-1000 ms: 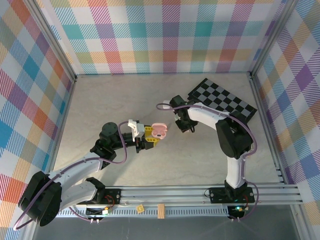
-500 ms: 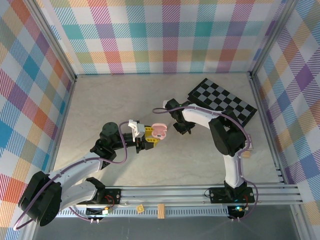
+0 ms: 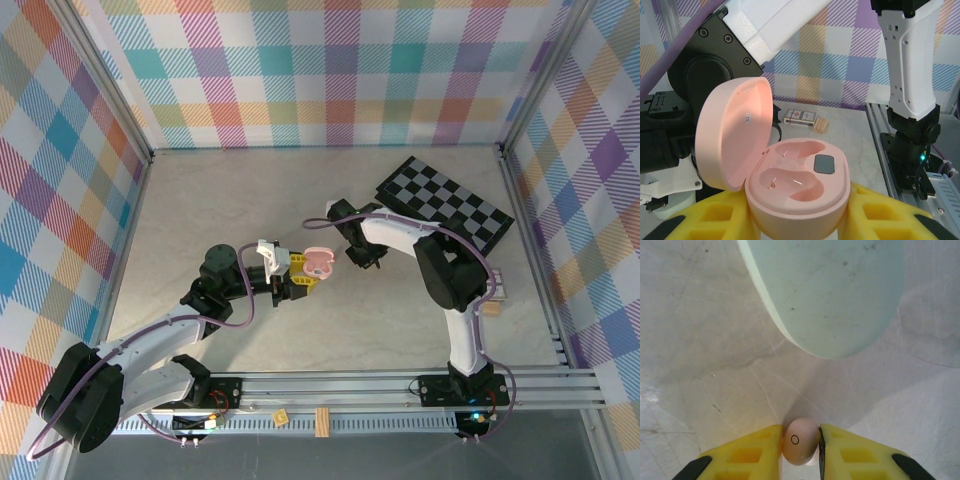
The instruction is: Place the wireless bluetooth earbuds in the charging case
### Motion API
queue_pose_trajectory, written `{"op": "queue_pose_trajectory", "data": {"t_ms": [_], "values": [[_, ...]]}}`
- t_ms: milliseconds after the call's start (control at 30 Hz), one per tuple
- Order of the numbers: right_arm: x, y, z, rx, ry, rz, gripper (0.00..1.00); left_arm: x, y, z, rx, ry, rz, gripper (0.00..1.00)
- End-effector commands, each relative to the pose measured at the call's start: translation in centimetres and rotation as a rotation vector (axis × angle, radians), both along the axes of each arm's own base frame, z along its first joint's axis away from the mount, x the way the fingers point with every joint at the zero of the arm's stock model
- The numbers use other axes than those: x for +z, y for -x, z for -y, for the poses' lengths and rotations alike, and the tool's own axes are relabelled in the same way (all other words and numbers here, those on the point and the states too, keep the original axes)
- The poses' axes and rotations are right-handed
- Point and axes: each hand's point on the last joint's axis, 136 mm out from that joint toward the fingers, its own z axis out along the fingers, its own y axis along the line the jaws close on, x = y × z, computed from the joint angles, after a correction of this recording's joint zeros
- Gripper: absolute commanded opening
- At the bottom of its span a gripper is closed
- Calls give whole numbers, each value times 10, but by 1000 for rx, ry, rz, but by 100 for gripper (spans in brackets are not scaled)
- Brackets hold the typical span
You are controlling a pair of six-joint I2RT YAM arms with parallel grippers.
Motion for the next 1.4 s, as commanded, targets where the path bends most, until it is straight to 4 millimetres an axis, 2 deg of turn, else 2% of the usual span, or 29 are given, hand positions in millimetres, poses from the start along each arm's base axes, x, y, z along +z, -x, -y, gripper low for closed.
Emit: {"op": "queue_pose_trajectory", "data": {"t_ms": [0, 200, 367, 500, 667, 867, 1100, 1200, 1367], "values": [[-1, 0, 3, 12, 39, -9, 23, 13, 0, 0, 2, 15, 52, 37], [17, 2, -4, 5, -45, 24, 21, 12, -2, 0, 5, 15, 51, 37], [55, 9, -11, -51, -255, 60, 21, 13, -5, 1, 11, 31, 54, 37], [94, 22, -15, -62, -450, 79, 21, 17, -8, 2, 17, 48, 62, 37], [152, 52, -28, -2, -691, 86, 23, 21, -11, 6, 11, 60, 64, 37], [221, 100, -47, 133, -957, 56, 23, 24, -18, 10, 7, 71, 69, 37], [290, 147, -69, 342, -1244, 16, 22, 30, -22, 17, -22, 73, 86, 37], [303, 156, -77, 385, -1308, -8, 21, 32, -22, 19, -37, 75, 90, 37], [300, 162, -94, 433, -1304, -48, 21, 36, -19, 20, -56, 80, 90, 36]]}}
